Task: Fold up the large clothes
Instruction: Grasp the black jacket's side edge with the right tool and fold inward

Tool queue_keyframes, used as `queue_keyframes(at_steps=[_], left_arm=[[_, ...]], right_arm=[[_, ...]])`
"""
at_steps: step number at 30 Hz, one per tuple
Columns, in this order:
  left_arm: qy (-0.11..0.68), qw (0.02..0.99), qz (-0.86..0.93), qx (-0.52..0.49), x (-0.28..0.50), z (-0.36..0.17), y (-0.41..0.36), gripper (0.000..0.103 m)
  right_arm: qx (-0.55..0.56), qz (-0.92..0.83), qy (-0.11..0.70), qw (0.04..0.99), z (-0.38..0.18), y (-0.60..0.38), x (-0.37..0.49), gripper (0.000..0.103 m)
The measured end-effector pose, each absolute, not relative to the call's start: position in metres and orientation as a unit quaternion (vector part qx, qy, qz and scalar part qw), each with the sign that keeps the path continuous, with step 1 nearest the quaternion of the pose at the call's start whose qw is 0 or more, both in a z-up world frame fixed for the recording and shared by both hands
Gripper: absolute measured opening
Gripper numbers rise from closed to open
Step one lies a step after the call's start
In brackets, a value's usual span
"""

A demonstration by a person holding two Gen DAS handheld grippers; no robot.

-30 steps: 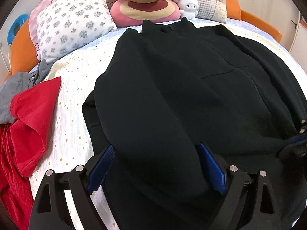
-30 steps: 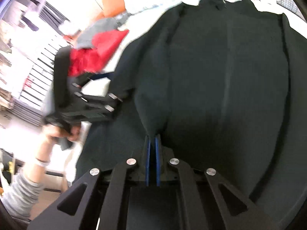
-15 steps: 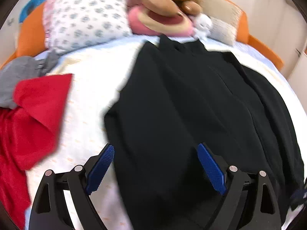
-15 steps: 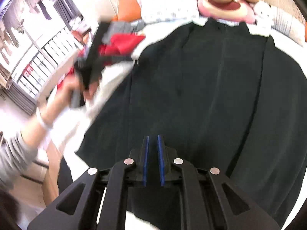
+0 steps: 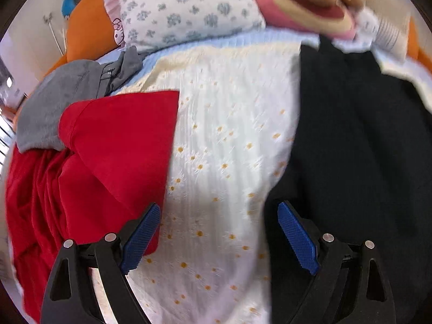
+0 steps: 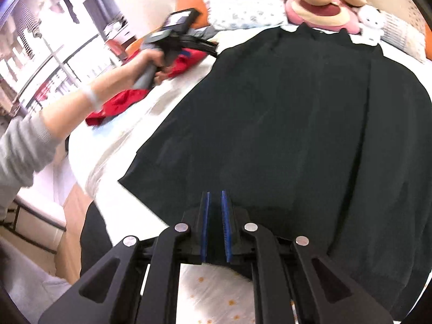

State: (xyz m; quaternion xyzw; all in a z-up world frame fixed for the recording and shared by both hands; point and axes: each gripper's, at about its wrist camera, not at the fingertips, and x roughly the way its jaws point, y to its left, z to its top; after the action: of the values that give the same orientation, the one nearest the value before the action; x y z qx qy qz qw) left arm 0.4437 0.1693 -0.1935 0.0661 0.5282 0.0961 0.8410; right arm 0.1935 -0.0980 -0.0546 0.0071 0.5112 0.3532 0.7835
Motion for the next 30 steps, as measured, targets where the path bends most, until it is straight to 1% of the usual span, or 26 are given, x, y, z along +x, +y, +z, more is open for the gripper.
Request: queue_keyframes(at_steps=[6,9,11,12,13,14,15,16,20,23,27,30], left_arm=[[0.537,0.827,0.133,0.097,0.451,-0.223,0.163,0.093],[0.531,0.828,0.141,0.111,0.451,-0.221,0.159,0.094],[0.529,0.831,0.138,0.101,0.450,-0.212,0.161,0.094],[0.523,0.838,0.130,0.092,0.448,-0.202,0.163,0.094],[0.520,0.841,0.123,0.085,0.448,-0.197,0.165,0.094],[0.517,0.845,0.115,0.073,0.448,-0.188,0.167,0.094],[0.516,0.847,0.109,0.066,0.448,-0.183,0.168,0.094],[0.515,0.850,0.101,0.055,0.449,-0.176,0.169,0.094],[0.510,0.856,0.083,0.026,0.449,-0.157,0.168,0.094],[0.511,0.857,0.070,0.007,0.446,-0.153,0.165,0.094],[0.505,0.861,0.059,0.000,0.438,-0.151,0.163,0.094],[0.503,0.863,0.053,-0.003,0.434,-0.151,0.163,0.094]], right_arm=[[-0.025,0.324,0.553,0.767,-0.090,-0.092,0.190,0.011],[-0.036,0.330,0.544,0.770,-0.079,-0.088,0.188,0.011],[-0.035,0.345,0.520,0.780,-0.059,-0.082,0.185,0.012],[-0.035,0.355,0.513,0.781,-0.053,-0.077,0.185,0.015],[-0.038,0.367,0.501,0.783,-0.045,-0.069,0.184,0.020],[-0.041,0.376,0.490,0.785,-0.040,-0.061,0.183,0.047],[-0.049,0.392,0.474,0.787,-0.035,-0.048,0.180,0.077],[-0.061,0.399,0.460,0.791,-0.033,-0.034,0.175,0.082],[-0.140,0.448,0.409,0.783,-0.034,0.043,0.142,0.073],[-0.188,0.467,0.389,0.771,-0.047,0.084,0.118,0.072],[-0.251,0.460,0.368,0.768,-0.069,0.116,0.096,0.069],[-0.268,0.446,0.367,0.771,-0.083,0.129,0.093,0.069]])
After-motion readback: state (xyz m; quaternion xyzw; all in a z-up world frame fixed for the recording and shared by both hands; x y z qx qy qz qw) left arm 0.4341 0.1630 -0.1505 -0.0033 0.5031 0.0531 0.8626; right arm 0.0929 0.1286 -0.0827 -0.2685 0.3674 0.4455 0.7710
